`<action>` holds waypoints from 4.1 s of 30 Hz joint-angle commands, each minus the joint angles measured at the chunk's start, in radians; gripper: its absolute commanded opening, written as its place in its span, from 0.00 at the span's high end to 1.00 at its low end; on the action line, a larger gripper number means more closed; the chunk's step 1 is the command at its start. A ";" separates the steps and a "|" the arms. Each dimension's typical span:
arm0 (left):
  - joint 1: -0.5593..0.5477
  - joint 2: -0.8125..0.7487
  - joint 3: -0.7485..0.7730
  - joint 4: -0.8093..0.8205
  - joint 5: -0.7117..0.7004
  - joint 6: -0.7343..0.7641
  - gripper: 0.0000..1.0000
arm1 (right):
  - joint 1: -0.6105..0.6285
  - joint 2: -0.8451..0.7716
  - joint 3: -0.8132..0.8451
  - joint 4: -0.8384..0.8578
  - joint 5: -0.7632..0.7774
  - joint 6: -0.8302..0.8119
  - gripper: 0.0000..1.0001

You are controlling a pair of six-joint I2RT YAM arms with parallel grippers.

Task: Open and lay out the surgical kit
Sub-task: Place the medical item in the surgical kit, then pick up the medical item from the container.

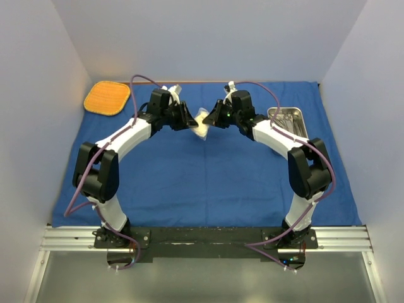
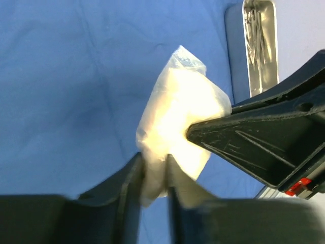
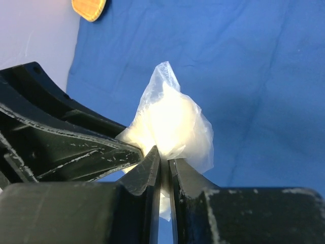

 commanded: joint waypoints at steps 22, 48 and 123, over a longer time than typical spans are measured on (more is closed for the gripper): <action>0.343 0.108 -0.011 0.319 -0.048 0.035 0.95 | -0.093 -0.136 -0.076 -0.218 0.211 -0.227 0.19; 0.480 0.347 0.082 0.160 -0.178 0.137 0.77 | -0.139 -0.207 -0.144 -0.293 0.299 -0.318 0.15; 0.219 -0.193 -0.082 -0.123 -0.261 0.243 0.03 | -0.575 0.290 0.264 -0.293 0.240 -0.643 0.47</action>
